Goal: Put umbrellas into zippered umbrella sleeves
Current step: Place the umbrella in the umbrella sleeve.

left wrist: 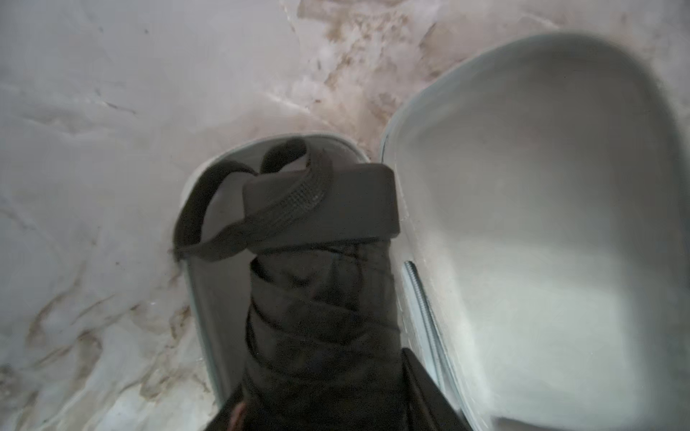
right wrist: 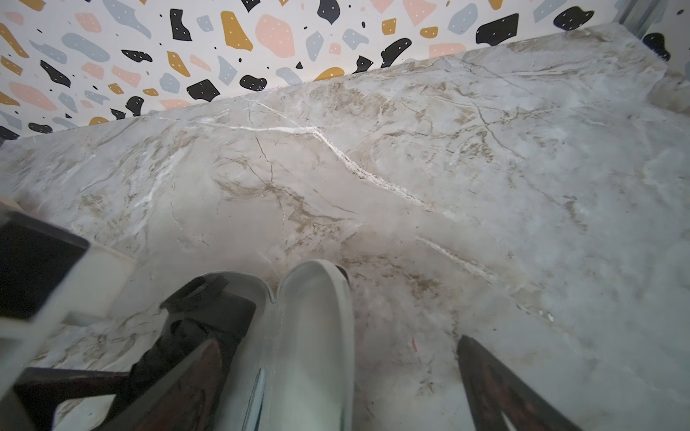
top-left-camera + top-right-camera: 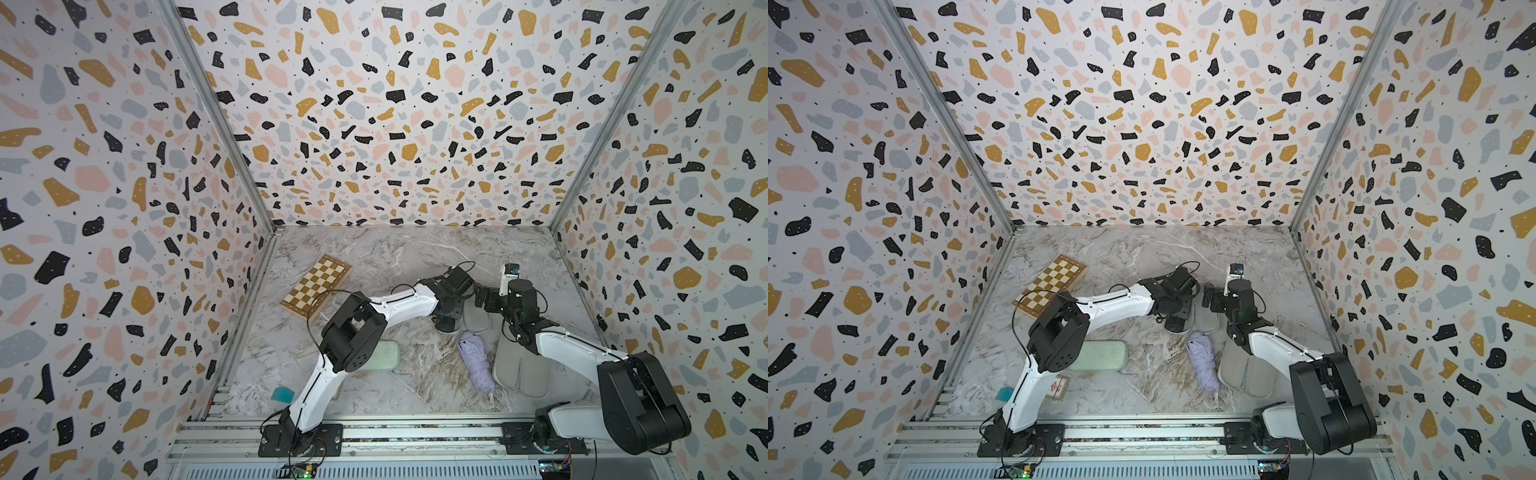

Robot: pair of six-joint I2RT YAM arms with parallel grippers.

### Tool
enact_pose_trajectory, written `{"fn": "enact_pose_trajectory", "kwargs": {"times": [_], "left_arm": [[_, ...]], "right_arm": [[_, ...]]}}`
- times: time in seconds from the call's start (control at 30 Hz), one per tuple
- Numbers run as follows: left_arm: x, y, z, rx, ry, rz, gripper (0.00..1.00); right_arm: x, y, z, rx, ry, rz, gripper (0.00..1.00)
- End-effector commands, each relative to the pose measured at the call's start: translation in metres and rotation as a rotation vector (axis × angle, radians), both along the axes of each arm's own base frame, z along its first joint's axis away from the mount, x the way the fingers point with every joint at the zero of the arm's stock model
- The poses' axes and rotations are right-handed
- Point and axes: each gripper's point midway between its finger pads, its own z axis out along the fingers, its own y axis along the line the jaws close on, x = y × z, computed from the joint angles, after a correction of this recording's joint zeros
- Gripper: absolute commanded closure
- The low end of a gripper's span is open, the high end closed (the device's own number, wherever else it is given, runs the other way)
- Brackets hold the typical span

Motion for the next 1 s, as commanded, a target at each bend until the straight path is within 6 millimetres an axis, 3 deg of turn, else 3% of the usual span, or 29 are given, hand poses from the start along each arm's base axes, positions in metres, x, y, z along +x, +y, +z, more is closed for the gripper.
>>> {"fn": "enact_pose_trajectory", "kwargs": {"times": [0.0, 0.23, 0.37, 0.5, 0.63, 0.77, 0.97], "left_arm": [[0.012, 0.001, 0.014, -0.044, -0.042, 0.041, 0.52], [0.019, 0.030, -0.004, -0.036, -0.018, 0.106, 0.53], [0.019, 0.054, -0.002, -0.027, -0.033, 0.148, 0.54], [0.014, 0.079, 0.003, 0.011, -0.068, 0.199, 0.54], [0.010, 0.101, 0.010, 0.035, -0.095, 0.239, 0.54], [0.007, 0.095, 0.015, -0.032, -0.085, 0.204, 0.46], [0.007, 0.082, 0.021, -0.085, -0.070, 0.166, 0.32]], "right_arm": [[0.001, 0.006, -0.002, 0.024, 0.012, 0.024, 0.00], [0.006, 0.035, -0.023, 0.004, 0.093, 0.128, 0.06], [0.014, 0.058, -0.039, -0.045, 0.157, 0.188, 0.13], [0.019, 0.084, -0.044, -0.047, 0.170, 0.276, 0.22], [0.017, 0.114, -0.049, -0.046, 0.187, 0.373, 0.25], [0.015, 0.129, -0.046, -0.006, 0.178, 0.436, 0.25], [0.016, 0.126, -0.033, 0.011, 0.142, 0.421, 0.27]]}}
